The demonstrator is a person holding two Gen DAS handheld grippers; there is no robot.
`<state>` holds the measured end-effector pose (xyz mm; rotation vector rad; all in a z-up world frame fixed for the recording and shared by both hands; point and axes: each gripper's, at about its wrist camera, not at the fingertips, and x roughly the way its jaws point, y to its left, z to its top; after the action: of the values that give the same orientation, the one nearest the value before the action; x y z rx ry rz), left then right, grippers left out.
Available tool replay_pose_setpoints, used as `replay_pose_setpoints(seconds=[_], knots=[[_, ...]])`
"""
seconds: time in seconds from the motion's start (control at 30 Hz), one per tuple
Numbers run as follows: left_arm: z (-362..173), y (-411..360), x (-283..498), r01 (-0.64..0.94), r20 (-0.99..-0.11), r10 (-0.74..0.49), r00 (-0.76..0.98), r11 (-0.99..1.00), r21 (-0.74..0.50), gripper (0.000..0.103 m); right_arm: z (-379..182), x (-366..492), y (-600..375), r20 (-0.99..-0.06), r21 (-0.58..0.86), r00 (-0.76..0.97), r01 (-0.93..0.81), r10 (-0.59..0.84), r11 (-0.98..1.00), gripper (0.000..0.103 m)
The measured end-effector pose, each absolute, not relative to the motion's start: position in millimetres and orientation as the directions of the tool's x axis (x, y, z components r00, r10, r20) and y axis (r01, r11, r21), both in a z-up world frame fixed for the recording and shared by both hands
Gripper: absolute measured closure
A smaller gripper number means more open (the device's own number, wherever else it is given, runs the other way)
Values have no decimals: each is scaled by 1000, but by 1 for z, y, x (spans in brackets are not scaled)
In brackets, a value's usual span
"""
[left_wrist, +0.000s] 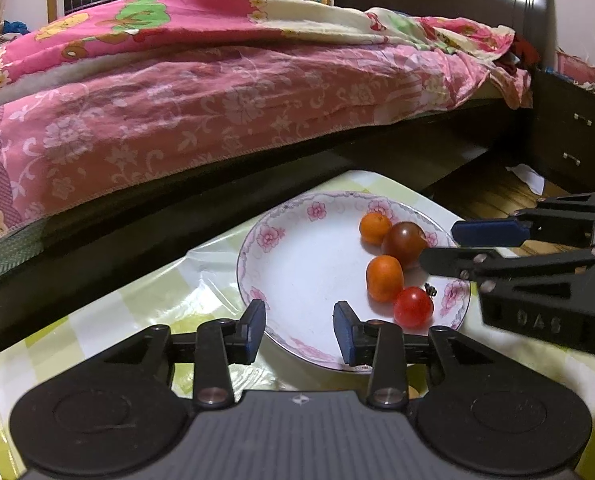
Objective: Organize fruits
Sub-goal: 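Open both grippers to release the red tomato and tangerine into the bowl, then grasp the cherry tomato with the left gripper while the right grasps a tangerine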
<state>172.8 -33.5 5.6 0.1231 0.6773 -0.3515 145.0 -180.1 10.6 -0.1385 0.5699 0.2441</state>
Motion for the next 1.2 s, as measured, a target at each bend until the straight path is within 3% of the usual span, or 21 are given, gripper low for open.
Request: replay_pose_setpoints(seconds=[0.27,0.83,1.2], knots=[[13,-27,165,354,-628,-281,726,935,-10,57,19,145,-194,-550,19,813,-213,188,977,73],[8,14,120,323,-705,-221,674,946,12,56,-4,91,-155,-655,69,658,-439,372,896,73],[-7,25,115,356,-728,-239,642,934,7,56,-25,105,-127,-696,103,598,-464,397,880,73]])
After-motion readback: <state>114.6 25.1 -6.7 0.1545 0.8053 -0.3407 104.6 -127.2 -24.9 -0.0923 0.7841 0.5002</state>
